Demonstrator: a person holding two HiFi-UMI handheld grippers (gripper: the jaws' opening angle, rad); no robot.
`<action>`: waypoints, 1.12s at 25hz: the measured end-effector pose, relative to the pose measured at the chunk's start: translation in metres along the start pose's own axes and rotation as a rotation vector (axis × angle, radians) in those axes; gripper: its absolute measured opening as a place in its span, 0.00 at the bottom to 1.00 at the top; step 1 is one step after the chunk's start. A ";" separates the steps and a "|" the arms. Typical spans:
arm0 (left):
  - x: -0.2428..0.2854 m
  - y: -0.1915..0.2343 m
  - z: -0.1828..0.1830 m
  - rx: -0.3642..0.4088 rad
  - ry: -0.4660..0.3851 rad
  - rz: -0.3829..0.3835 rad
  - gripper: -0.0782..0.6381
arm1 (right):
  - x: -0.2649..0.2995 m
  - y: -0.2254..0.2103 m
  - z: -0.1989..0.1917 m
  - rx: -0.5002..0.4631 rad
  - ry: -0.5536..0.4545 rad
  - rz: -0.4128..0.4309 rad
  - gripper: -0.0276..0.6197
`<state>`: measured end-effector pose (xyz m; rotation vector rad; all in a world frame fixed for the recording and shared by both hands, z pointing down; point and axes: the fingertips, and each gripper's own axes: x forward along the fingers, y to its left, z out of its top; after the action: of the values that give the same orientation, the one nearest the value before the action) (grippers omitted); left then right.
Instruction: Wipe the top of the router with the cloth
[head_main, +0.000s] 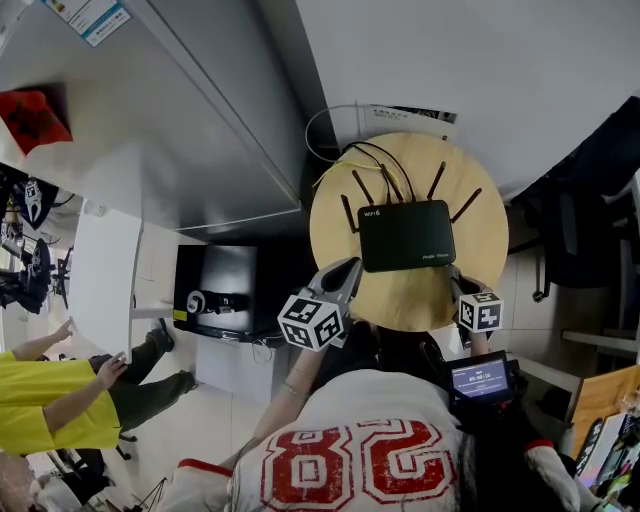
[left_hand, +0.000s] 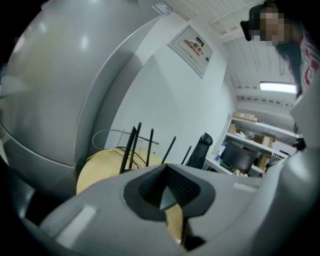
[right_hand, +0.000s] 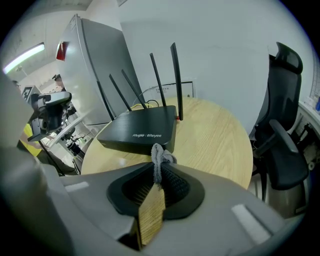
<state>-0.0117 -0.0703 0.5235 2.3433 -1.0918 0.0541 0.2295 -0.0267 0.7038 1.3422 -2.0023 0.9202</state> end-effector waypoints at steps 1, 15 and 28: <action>-0.002 0.000 0.000 0.000 -0.002 0.001 0.12 | 0.001 0.003 0.001 -0.003 -0.001 0.006 0.10; -0.046 0.032 0.009 -0.009 -0.047 0.104 0.12 | 0.038 0.097 0.012 -0.146 0.068 0.200 0.10; -0.073 0.053 0.015 -0.018 -0.068 0.147 0.12 | 0.058 0.173 0.020 -0.260 0.105 0.337 0.10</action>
<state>-0.1011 -0.0547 0.5160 2.2604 -1.2920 0.0189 0.0460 -0.0284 0.6949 0.8146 -2.2145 0.8179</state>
